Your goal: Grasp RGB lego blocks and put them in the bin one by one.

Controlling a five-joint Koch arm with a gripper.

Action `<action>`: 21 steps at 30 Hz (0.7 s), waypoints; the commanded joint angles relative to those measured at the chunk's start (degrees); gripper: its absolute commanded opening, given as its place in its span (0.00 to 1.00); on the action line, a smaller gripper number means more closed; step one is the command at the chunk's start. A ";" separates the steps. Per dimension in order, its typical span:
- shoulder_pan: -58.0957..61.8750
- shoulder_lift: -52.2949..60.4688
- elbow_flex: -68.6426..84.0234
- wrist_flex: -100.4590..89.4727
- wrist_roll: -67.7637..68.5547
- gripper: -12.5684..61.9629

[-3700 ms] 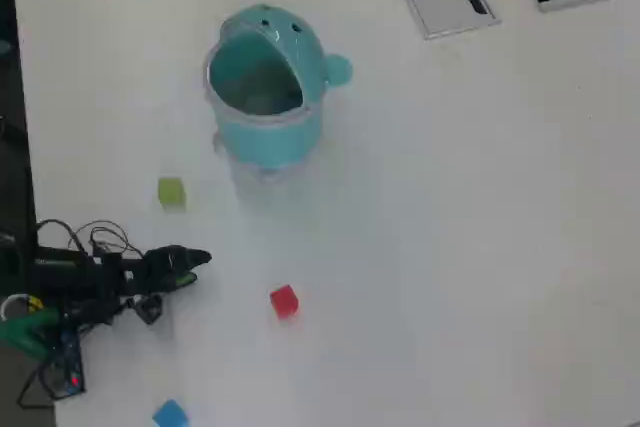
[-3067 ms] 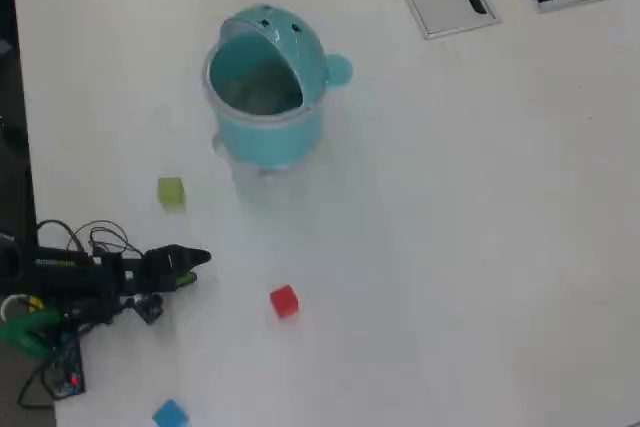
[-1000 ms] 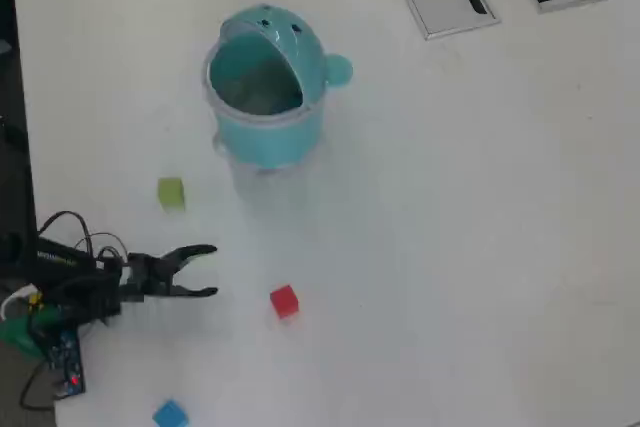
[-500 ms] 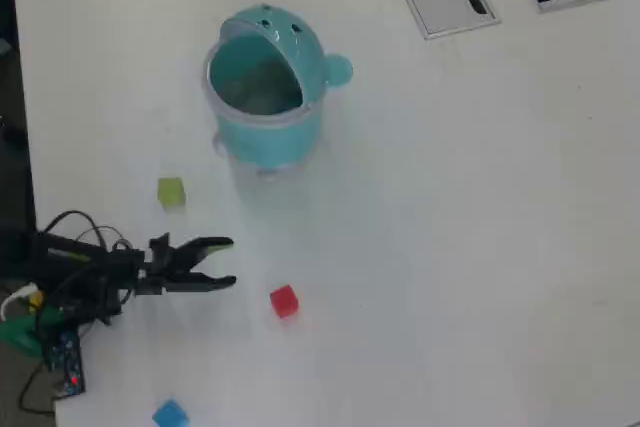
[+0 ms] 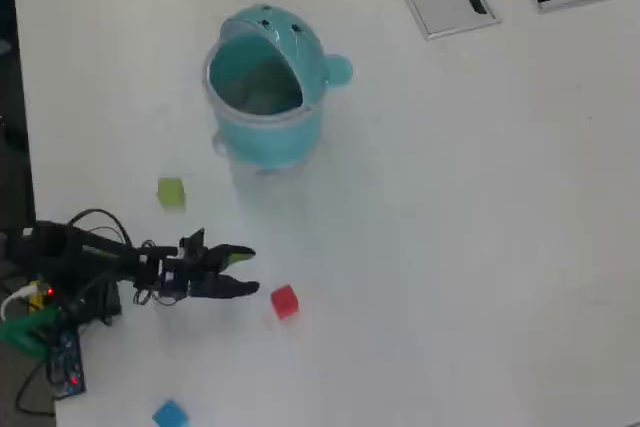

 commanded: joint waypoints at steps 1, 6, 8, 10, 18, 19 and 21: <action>0.88 -3.69 -8.26 1.05 -7.73 0.59; 4.22 -14.94 -16.26 1.41 -13.27 0.59; 4.92 -18.19 -18.72 1.49 -13.97 0.59; 5.45 -21.53 -21.62 1.58 -14.59 0.59; 8.61 -32.34 -29.97 2.11 -17.84 0.61; 8.96 -32.78 -29.88 2.29 -18.63 0.61; 9.32 -33.05 -29.09 2.37 -19.16 0.61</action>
